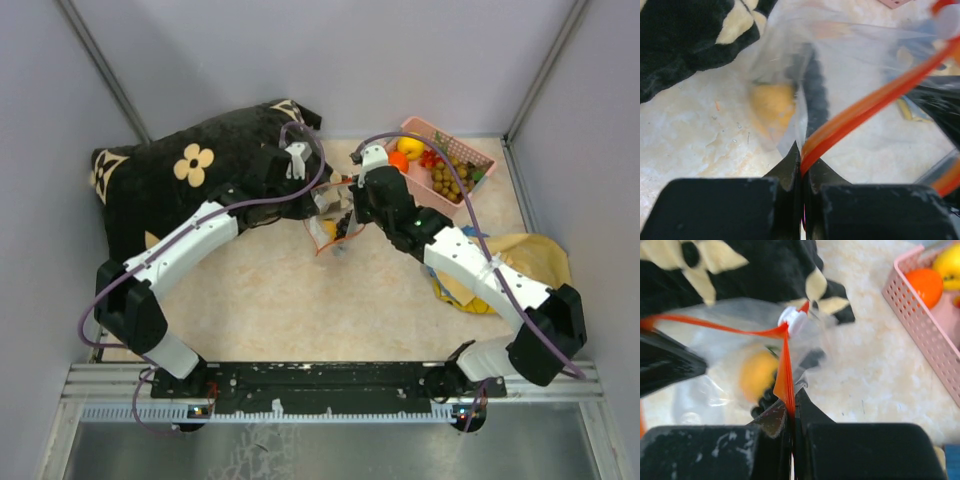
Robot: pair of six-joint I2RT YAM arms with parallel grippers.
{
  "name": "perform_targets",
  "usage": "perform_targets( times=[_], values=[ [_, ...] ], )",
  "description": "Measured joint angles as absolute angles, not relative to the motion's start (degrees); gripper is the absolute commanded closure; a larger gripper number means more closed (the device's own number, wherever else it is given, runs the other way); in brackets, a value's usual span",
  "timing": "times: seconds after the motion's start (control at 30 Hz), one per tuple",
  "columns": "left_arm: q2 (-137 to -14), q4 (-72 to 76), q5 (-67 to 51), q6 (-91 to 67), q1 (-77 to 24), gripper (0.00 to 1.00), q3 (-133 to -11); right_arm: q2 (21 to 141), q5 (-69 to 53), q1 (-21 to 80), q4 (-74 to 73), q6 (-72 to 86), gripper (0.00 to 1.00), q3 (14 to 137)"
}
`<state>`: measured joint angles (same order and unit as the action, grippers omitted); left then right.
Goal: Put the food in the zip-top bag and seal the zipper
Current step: Place the fake fruit in the zipper food storage bag.
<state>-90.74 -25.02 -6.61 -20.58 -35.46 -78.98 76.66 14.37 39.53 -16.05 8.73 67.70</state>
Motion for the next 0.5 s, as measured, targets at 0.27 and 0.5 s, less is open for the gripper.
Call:
perform_targets(
  times=[0.27,0.5],
  values=[
    [-90.63,-27.92,-9.04,-20.53,-35.46,1.00,-81.73,78.96,16.69,38.81,-16.25,9.04,0.93,65.98],
    [-90.78,-31.62,-7.25,-20.82,-35.20,1.00,-81.97,79.59,14.81,38.81,-15.97,9.19,0.75,66.54]
  ],
)
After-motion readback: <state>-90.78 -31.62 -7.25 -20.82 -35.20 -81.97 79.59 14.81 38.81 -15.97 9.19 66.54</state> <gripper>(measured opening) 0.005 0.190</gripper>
